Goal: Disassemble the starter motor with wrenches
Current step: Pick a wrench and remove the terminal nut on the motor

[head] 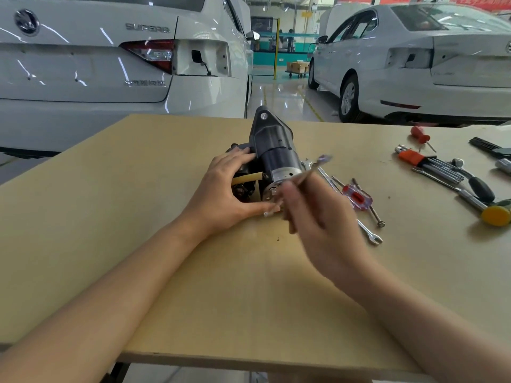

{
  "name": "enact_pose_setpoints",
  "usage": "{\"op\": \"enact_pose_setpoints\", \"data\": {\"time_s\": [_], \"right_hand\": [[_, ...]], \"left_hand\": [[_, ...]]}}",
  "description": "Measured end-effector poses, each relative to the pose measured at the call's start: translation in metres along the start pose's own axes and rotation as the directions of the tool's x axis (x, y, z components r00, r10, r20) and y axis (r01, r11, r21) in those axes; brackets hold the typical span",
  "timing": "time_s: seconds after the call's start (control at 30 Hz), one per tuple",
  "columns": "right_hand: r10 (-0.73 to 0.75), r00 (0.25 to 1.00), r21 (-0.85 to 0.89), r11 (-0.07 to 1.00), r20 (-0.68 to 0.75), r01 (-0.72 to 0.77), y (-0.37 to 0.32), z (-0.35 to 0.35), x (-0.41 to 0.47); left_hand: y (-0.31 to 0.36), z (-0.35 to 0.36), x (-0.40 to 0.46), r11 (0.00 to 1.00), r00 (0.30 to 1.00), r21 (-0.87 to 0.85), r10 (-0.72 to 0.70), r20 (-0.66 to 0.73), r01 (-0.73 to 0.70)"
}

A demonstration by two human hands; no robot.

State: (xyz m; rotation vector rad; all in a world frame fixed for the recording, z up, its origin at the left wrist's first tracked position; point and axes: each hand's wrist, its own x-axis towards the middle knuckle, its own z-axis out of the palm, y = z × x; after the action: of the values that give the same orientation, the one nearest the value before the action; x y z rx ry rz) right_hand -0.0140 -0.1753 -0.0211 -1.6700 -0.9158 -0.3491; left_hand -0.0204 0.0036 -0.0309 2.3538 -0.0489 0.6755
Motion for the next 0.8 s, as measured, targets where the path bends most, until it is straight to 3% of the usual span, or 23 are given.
{"op": "enact_pose_setpoints", "data": {"time_s": [0.07,0.13,0.2,0.27,0.43,0.63,0.73,0.8], "right_hand": [[0.369,0.928,0.342,0.879,-0.047,-0.332,0.004,-0.010,0.003],[0.621,0.784,0.578,0.636,0.009,-0.511,0.007,-0.016,0.008],[0.740,0.667,0.697,0.432,0.090,-0.573,0.008,-0.017,0.012],[0.769,0.630,0.732,0.365,0.112,-0.575,0.010,-0.016,0.013],[0.763,0.644,0.766,0.377,0.062,-0.520,0.011,-0.014,0.013],[0.725,0.681,0.797,0.349,0.103,-0.493,0.013,-0.013,0.012],[0.671,0.741,0.746,0.474,0.039,-0.468,0.013,-0.013,0.011],[0.596,0.802,0.650,0.627,-0.045,-0.430,0.009,-0.011,0.012]], "left_hand": [[0.002,-0.001,-0.001,1.000,1.000,-0.007,0.007,-0.006,-0.007],[0.003,0.000,-0.001,1.000,1.000,-0.017,0.013,-0.018,-0.014],[0.003,0.000,-0.002,1.000,0.999,-0.026,0.010,-0.032,-0.011],[0.002,0.000,-0.002,0.999,0.999,-0.037,0.000,-0.035,-0.001],[0.001,0.001,0.000,1.000,0.999,-0.031,-0.008,-0.035,0.007],[0.002,0.004,-0.001,0.999,0.998,-0.037,-0.023,-0.059,0.021],[0.002,0.004,0.000,0.999,0.998,-0.041,-0.031,-0.054,0.029],[0.001,0.004,-0.001,0.998,0.998,-0.045,-0.040,-0.049,0.038]]}}
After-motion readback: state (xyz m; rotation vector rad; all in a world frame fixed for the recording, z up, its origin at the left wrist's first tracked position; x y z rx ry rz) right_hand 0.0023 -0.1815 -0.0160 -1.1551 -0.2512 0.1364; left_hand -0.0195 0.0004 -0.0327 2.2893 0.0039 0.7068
